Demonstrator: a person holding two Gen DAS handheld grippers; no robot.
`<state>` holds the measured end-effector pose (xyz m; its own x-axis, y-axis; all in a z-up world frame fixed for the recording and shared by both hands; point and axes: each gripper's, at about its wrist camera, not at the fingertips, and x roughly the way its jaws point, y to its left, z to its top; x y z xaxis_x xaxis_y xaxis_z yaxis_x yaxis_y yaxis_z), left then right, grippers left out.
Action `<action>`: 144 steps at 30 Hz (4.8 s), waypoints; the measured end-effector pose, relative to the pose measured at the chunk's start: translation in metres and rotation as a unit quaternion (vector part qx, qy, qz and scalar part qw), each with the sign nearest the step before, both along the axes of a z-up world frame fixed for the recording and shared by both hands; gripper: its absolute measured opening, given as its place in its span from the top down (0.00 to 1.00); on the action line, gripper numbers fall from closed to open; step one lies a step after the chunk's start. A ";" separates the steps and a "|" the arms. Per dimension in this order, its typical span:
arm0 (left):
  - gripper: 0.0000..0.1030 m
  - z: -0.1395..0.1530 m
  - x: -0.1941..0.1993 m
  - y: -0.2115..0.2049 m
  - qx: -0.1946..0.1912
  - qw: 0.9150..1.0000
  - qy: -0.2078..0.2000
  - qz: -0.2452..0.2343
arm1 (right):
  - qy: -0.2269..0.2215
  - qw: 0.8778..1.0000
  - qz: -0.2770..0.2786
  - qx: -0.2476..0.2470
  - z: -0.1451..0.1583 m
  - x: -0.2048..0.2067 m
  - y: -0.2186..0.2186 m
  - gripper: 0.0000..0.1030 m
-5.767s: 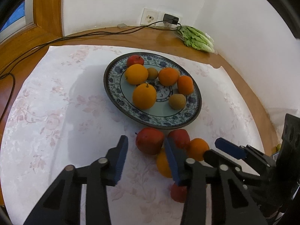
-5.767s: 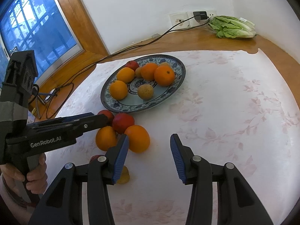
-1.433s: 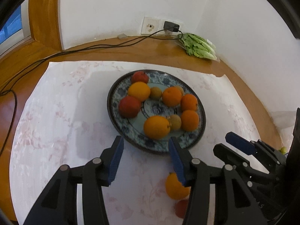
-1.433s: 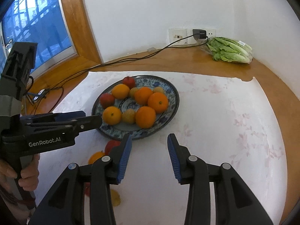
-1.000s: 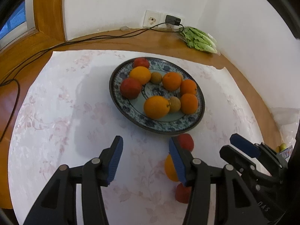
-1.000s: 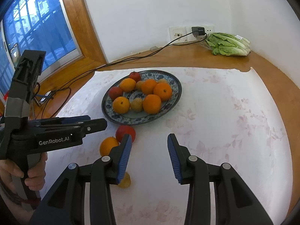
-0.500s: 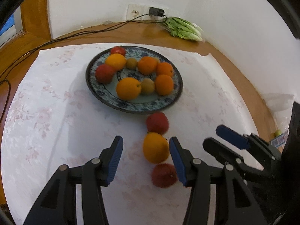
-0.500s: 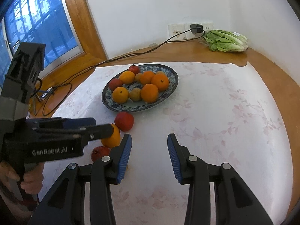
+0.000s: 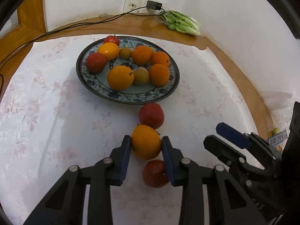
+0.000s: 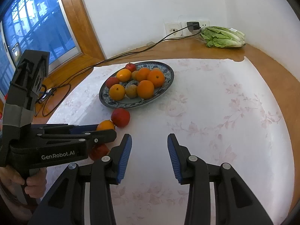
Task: Organize fruits
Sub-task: 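Close the left tool on an orange while the right tool grasps a yellow pear, then carry the orange and the yellow pear over the plate with both tools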
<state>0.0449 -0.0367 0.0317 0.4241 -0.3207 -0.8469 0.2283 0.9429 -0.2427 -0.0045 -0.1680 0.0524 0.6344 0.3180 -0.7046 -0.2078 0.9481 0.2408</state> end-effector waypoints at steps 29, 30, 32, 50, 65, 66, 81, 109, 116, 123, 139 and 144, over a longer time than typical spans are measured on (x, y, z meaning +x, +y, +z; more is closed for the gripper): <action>0.67 0.006 -0.001 0.041 0.013 0.998 -0.024 0.062 | 0.025 0.997 0.076 0.004 -0.013 -0.012 0.031 0.63; 0.67 0.006 -0.001 0.041 0.012 0.998 -0.024 0.062 | 0.025 0.997 0.079 0.002 -0.014 -0.012 0.033 0.64; 0.67 0.006 0.000 0.041 0.011 0.998 -0.022 0.062 | 0.027 0.996 0.083 -0.002 -0.015 -0.012 0.035 0.67; 0.67 0.007 0.001 0.043 0.008 0.997 -0.025 0.067 | 0.027 0.996 0.089 0.002 -0.021 -0.006 0.044 0.72; 0.67 0.010 -0.001 0.047 0.004 0.997 -0.031 0.074 | 0.029 0.997 0.076 0.004 -0.019 -0.003 0.037 0.76; 0.67 0.011 -0.001 0.047 0.003 0.997 -0.032 0.075 | 0.028 0.997 0.074 0.003 -0.019 -0.002 0.035 0.76; 0.67 0.019 0.002 0.045 0.014 0.996 -0.044 0.074 | 0.018 0.998 0.067 -0.002 -0.007 0.012 0.024 0.76; 0.67 0.026 0.034 0.038 0.014 0.995 -0.068 0.068 | -0.002 0.999 0.045 -0.004 0.007 0.028 0.018 0.76; 0.67 0.022 0.042 0.038 -0.004 0.996 -0.060 0.064 | -0.004 0.999 0.042 0.001 0.007 0.031 0.016 0.76; 0.67 0.019 0.048 0.035 0.001 0.996 -0.061 0.063 | -0.008 0.999 0.040 0.003 0.006 0.037 0.014 0.76; 0.67 0.012 0.062 0.029 0.026 0.995 -0.069 0.061 | -0.020 0.999 0.034 -0.017 0.008 0.063 0.013 0.76; 0.67 0.010 0.064 0.027 0.028 0.995 -0.068 0.060 | -0.022 0.999 0.025 -0.024 0.008 0.074 0.012 0.76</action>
